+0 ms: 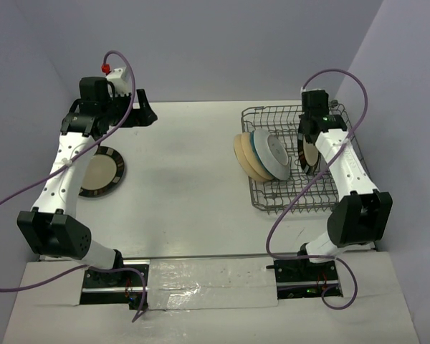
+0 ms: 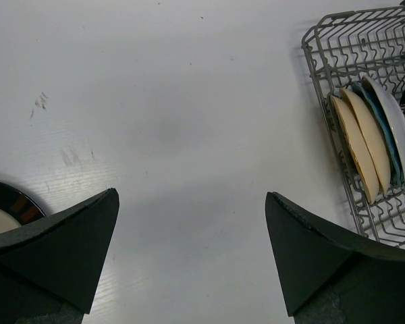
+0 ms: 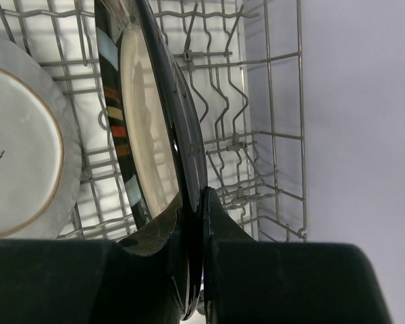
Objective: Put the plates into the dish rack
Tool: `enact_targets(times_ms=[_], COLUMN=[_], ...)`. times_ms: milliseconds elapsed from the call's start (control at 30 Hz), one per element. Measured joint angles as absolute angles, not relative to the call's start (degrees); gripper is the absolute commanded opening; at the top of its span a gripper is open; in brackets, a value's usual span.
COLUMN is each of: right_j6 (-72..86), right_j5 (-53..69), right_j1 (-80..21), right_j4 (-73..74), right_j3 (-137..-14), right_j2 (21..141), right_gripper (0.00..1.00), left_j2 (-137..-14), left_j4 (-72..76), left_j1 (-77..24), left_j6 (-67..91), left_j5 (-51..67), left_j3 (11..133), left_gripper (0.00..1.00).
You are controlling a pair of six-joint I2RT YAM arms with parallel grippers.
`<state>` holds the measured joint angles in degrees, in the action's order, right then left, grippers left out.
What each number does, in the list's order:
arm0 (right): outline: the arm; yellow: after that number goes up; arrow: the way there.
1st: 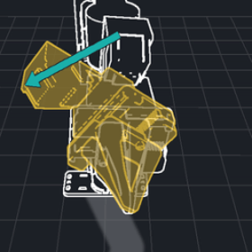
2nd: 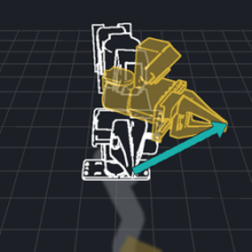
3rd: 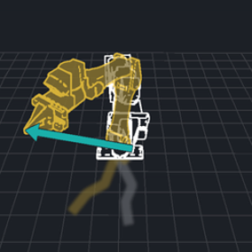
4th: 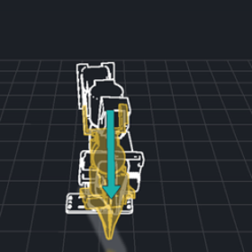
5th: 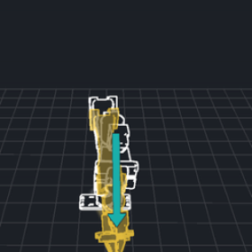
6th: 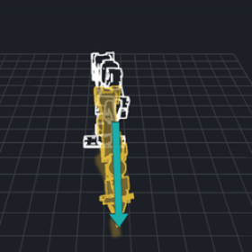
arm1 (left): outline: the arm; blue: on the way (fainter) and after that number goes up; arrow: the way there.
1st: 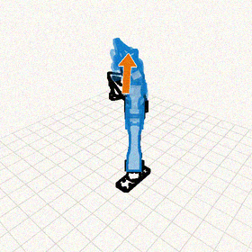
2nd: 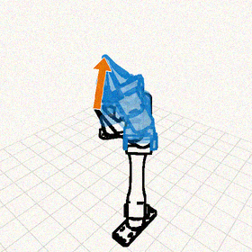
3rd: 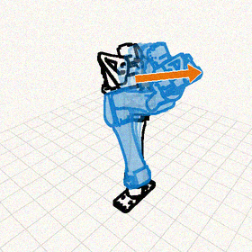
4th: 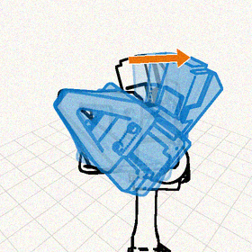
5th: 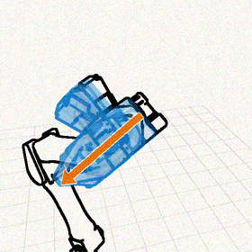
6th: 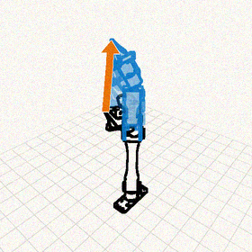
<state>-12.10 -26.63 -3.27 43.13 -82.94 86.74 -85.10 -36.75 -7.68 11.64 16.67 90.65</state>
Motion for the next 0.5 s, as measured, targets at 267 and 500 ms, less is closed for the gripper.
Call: enact_targets(times_ms=[267, 500], right_j6=[-14.8, -17.2], right_j5=[-31.4, -36.1], right_j1=[-7.2, -11.1], right_j4=[36.8, 32.6], right_j3=[-78.1, -73.8], right_j2=[87.8, 88.8], right_gripper=[0.00, 0.03], left_j2=[-85.1, -85.1], left_j4=[-36.5, -36.4], left_j1=[-7.7, -7.7], left_j6=[11.4, 11.4], left_j5=[16.2, 15.4], left_j3=[90.2, 89.4], left_gripper=[0.99, 0.99])
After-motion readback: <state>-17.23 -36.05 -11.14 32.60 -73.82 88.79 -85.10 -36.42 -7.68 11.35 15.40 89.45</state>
